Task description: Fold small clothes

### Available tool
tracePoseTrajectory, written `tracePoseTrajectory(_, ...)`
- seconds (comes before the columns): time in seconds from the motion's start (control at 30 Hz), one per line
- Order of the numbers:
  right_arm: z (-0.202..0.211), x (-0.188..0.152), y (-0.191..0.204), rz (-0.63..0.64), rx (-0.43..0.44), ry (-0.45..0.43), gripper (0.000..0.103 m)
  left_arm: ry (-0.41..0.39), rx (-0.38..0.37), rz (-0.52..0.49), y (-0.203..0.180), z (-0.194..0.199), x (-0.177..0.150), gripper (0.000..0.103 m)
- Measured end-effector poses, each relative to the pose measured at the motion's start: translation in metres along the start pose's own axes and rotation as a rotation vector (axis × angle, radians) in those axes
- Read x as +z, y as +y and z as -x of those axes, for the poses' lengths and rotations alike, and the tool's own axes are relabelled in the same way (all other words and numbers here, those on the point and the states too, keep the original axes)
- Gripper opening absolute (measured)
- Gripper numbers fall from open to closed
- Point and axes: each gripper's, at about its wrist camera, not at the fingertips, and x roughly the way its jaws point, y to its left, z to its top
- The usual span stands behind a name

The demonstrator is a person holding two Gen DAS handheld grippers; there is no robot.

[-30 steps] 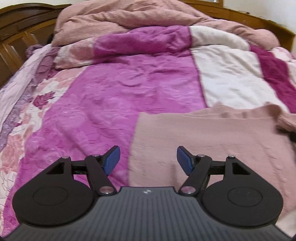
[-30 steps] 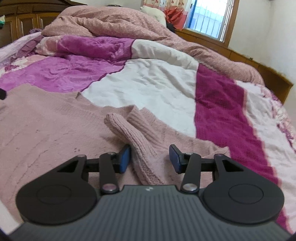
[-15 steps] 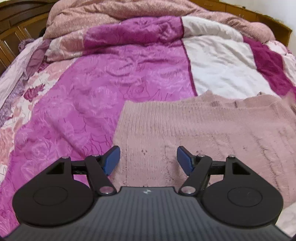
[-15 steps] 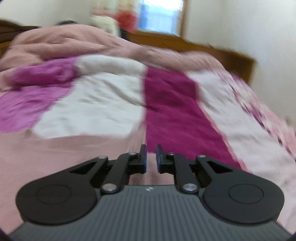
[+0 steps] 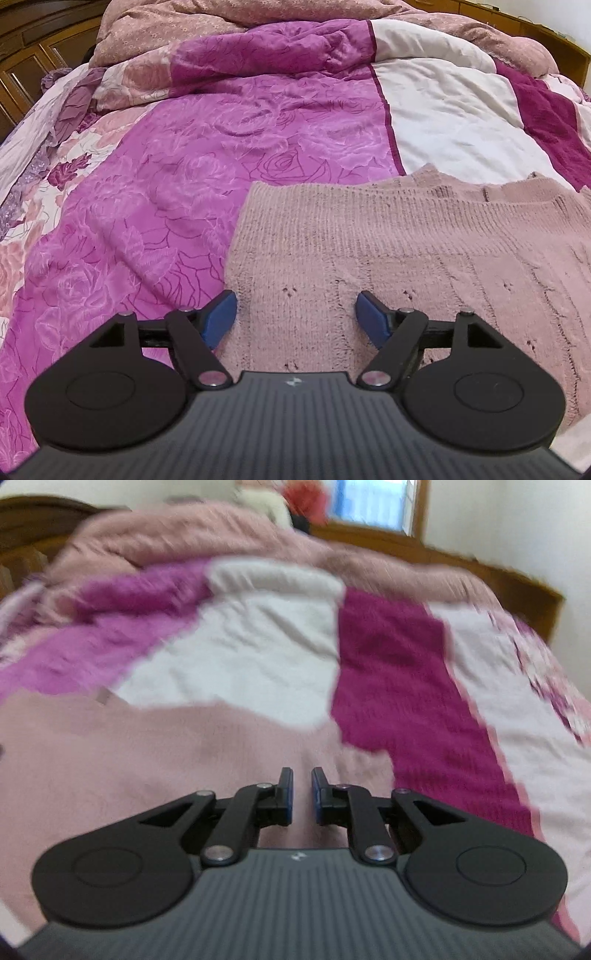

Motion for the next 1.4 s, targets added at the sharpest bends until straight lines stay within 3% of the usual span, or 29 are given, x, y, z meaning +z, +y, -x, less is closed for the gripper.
tracePoseTrajectory(0.07,-0.016,-0.006,-0.010,-0.063,-0.035,0.048,0.010,0.007,0.004,0.004,0.001,-0.002,0.001,0.082)
tracePoseTrajectory(0.13,-0.020,-0.012,-0.019,-0.114,-0.014,0.025,0.009,0.016,-0.002,0.020,0.004,-0.004,0.001,0.083)
tracePoseTrajectory(0.33,-0.004,-0.006,-0.012,-0.123,-0.021,0.029,0.012,0.042,-0.009,0.063,0.010,0.006,0.001,0.083)
tracePoseTrajectory(0.37,0.001,-0.006,-0.014,-0.143,-0.010,0.023,0.016,0.043,-0.011,0.060,0.010,0.011,0.000,0.083)
tracePoseTrajectory(0.43,0.014,-0.007,-0.020,-0.195,0.014,0.007,0.039,0.040,-0.014,0.053,0.010,0.022,-0.001,0.083)
tracePoseTrajectory(0.47,0.022,-0.007,-0.022,-0.217,0.012,-0.005,0.058,0.039,-0.016,0.051,0.009,0.027,-0.003,0.083)
tracePoseTrajectory(0.5,0.029,-0.008,-0.023,-0.230,0.001,-0.017,0.065,0.040,-0.017,0.051,0.009,0.033,-0.004,0.083)
tracePoseTrajectory(0.77,0.071,-0.023,-0.038,-0.307,-0.002,-0.031,0.063,0.077,-0.033,0.097,0.008,0.069,-0.025,0.083)
tracePoseTrajectory(1.03,0.071,-0.067,-0.053,-0.478,0.047,0.031,0.064,0.100,-0.017,0.134,0.006,0.086,-0.045,0.083)
tracePoseTrajectory(1.17,0.065,-0.084,-0.058,-0.560,0.109,0.031,0.066,0.112,0.001,0.144,0.006,0.086,-0.050,0.083)
tracePoseTrajectory(1.4,0.059,-0.092,-0.056,-0.591,0.217,0.021,0.066,0.139,0.021,0.150,0.004,0.080,-0.051,0.083)
